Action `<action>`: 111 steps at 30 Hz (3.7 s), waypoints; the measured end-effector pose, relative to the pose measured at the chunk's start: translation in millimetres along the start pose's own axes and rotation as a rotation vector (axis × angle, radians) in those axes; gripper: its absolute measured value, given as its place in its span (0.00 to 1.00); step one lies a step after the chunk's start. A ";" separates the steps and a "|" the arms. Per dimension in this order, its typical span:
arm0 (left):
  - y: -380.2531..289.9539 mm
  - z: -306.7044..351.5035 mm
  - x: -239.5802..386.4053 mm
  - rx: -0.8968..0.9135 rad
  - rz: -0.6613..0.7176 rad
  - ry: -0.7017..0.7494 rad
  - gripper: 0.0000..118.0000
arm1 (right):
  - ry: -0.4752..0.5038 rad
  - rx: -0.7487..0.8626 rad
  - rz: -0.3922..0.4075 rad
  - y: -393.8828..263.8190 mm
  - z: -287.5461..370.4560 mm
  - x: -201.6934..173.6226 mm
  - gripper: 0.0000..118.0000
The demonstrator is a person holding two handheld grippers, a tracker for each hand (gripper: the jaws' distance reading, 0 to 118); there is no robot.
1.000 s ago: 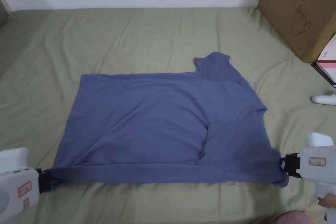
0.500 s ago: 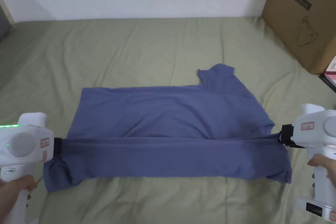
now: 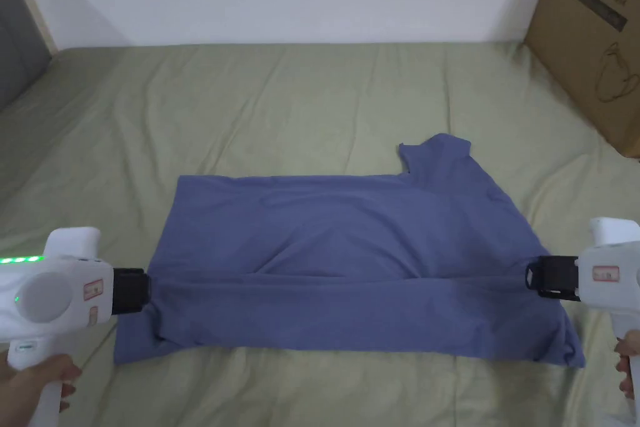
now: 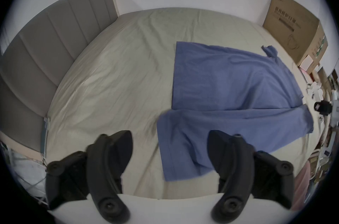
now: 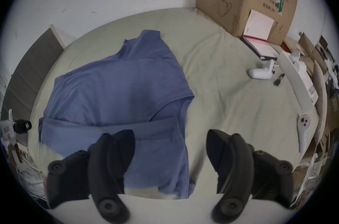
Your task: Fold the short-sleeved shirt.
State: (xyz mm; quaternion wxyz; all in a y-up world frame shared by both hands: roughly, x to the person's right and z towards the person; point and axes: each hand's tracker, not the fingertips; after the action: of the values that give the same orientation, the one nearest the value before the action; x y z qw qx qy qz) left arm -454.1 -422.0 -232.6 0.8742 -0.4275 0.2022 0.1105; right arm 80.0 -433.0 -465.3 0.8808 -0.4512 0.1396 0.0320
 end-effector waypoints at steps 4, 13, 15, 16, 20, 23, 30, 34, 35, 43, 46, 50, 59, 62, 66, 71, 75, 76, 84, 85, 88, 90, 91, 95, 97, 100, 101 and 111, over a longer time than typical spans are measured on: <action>-33.2 23.6 -2.6 -0.013 0.061 -0.069 0.01 | 0.001 0.027 -0.056 -28.6 18.8 -1.8 0.00; -41.7 2.9 -2.6 -0.018 0.073 -0.043 0.36 | 0.057 -0.030 -0.115 -70.6 19.4 -6.0 0.00; -41.3 -16.3 -3.9 -0.083 0.093 -0.032 0.64 | 0.062 -0.033 -0.124 -75.5 19.5 -4.0 0.00; -43.4 -26.1 -3.6 -0.095 0.090 -0.034 0.66 | 0.062 -0.036 -0.127 -77.5 20.5 -5.0 0.00; -57.5 -55.6 -0.1 -0.192 0.110 -0.037 0.51 | 0.047 -0.057 -0.144 -84.0 19.5 -2.4 0.00; -57.0 -44.9 3.0 -0.146 0.096 0.017 0.10 | 0.054 -0.064 -0.163 -87.4 19.9 -0.3 0.00; -49.0 -30.0 -3.5 -0.124 0.105 -0.030 0.06 | 0.010 -0.036 -0.201 -65.6 2.2 1.8 0.68; -48.5 -31.9 -3.1 -0.137 0.077 -0.032 0.06 | 0.027 -0.099 -0.219 -55.7 -32.1 6.0 0.68; -48.1 -31.7 -2.5 -0.139 0.068 -0.031 0.06 | 0.022 -0.121 -0.178 -57.2 -39.3 3.6 0.67; -46.0 -17.4 -3.0 -0.135 0.019 -0.035 0.06 | -0.010 -0.143 0.008 -56.3 -25.8 -14.8 0.11; -48.9 -5.1 -5.1 -0.126 0.003 -0.035 0.06 | 0.007 -0.120 -0.048 -56.2 -6.6 -8.3 0.11; -63.0 14.4 -5.3 -0.126 -0.056 -0.004 0.06 | -0.003 -0.118 -0.018 -69.0 16.3 -2.3 0.11; -131.3 32.9 -10.6 -0.190 -0.065 -0.003 0.07 | 0.020 -0.184 -0.080 -144.1 37.4 21.0 0.12; -127.7 32.6 -8.7 -0.195 -0.035 0.005 0.32 | 0.033 -0.176 -0.108 -140.8 37.1 22.9 0.33; -103.7 44.7 -7.3 -0.128 -0.019 0.004 0.88 | 0.016 -0.117 -0.085 -116.1 49.6 22.2 0.78; -64.7 60.2 7.7 -0.024 0.036 -0.065 0.55 | 0.075 -0.033 -0.088 -69.5 63.6 10.9 0.60; -47.4 41.9 27.2 -0.021 -0.006 -0.070 0.00 | 0.008 0.011 -0.064 -47.6 49.7 -5.3 0.01; -46.2 36.4 30.2 -0.033 -0.002 -0.089 0.00 | 0.059 -0.009 -0.084 -45.2 42.6 -6.5 0.01; -21.4 7.6 37.2 -0.047 0.010 -0.085 0.00 | 0.091 -0.034 -0.021 9.0 -12.5 -26.2 0.00; -11.7 3.8 36.4 -0.040 0.013 -0.081 0.00 | 0.091 -0.022 -0.019 23.1 -20.5 -27.3 0.00; 2.9 -6.6 36.6 -0.025 0.019 -0.078 0.00 | 0.093 -0.002 -0.012 66.5 -49.3 -28.6 0.00; 13.6 -16.3 34.9 -0.026 0.021 -0.085 0.00 | 0.111 -0.021 0.041 94.0 -72.9 -29.9 0.16; 16.5 -21.0 35.2 -0.025 0.018 -0.084 0.00 | 0.113 -0.050 0.063 105.8 -86.0 -30.8 0.23; 23.1 -43.8 32.9 -0.054 0.014 -0.067 0.00 | 0.059 -0.092 0.085 138.2 -143.3 -25.8 0.76; 21.9 -55.0 29.7 -0.070 0.030 -0.058 0.00 | 0.036 -0.123 0.052 145.4 -167.0 -21.1 0.81; 18.7 -67.2 28.3 -0.094 0.035 -0.058 0.00 | 0.039 -0.194 -0.004 146.0 -197.5 -12.5 0.81; 17.6 -69.1 29.4 -0.104 0.031 -0.058 0.00 | 0.030 -0.222 -0.018 144.7 -205.5 -10.1 0.80; 14.3 -79.5 27.8 -0.137 0.027 -0.053 0.00 | 0.055 -0.173 0.109 146.6 -183.9 -24.6 0.02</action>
State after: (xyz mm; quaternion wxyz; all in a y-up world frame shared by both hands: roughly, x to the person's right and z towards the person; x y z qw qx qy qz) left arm -455.0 -475.6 -299.1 0.8465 -0.4803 0.1765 0.1469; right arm -10.2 -492.4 -675.6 0.8313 -0.5180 0.1850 0.0794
